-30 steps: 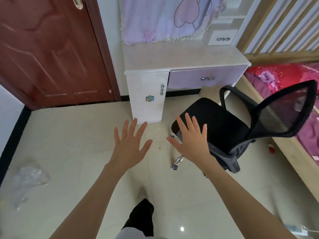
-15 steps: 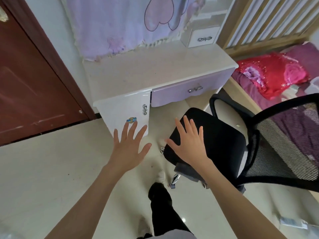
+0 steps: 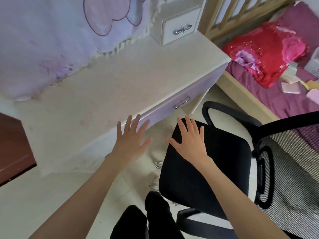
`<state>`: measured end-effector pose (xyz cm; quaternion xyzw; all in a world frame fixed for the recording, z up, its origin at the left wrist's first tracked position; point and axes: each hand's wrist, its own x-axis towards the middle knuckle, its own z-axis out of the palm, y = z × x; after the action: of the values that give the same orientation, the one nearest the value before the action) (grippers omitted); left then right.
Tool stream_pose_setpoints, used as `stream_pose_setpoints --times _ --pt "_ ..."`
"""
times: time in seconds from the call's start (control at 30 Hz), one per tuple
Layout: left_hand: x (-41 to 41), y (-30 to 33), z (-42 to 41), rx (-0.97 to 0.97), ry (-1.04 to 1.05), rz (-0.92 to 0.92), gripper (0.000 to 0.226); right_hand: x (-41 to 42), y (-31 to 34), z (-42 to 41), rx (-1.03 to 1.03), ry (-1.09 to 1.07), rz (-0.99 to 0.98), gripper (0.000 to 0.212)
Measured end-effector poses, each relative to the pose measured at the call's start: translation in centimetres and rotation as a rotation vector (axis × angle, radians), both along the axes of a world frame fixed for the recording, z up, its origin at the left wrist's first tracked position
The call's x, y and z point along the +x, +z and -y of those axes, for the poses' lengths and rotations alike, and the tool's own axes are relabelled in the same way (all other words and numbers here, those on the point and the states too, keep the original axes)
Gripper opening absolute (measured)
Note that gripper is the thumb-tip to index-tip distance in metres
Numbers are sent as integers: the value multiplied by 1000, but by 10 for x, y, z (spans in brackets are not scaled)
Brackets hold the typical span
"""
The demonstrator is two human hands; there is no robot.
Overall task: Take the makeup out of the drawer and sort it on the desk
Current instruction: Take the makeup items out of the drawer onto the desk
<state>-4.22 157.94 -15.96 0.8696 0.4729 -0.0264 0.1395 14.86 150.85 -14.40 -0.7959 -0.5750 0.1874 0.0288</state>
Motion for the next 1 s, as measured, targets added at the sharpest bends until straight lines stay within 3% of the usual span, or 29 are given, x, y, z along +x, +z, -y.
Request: stream_pose_setpoints --times 0.13,0.27,0.4,0.47,0.53,0.63,0.73,1.0 --pt "29 -30 -55 -14 -75 -10 84 21 -37 -43 52 -161 -322 67" --pt "63 -56 -108 -7 -139 8 71 36 -78 -87 42 -634 -870 52" --pt "81 -86 -151 25 -240 2 58 52 -130 -122 169 -1050 -1399 13" --pt "78 -99 -158 136 -300 -23 47 57 -139 -137 279 -1184 -1522 20" --pt "74 -108 -160 222 -321 -22 45 60 -141 -152 342 -1283 -1595 31" --pt "75 -109 -160 273 -313 7 45 64 -145 -172 444 -1362 -1691 13" --pt "76 -111 -160 286 -300 5 45 68 -153 -184 421 -1382 -1638 15" --pt "77 -111 -160 243 -239 64 45 79 -163 -189 350 -1267 -1597 45"
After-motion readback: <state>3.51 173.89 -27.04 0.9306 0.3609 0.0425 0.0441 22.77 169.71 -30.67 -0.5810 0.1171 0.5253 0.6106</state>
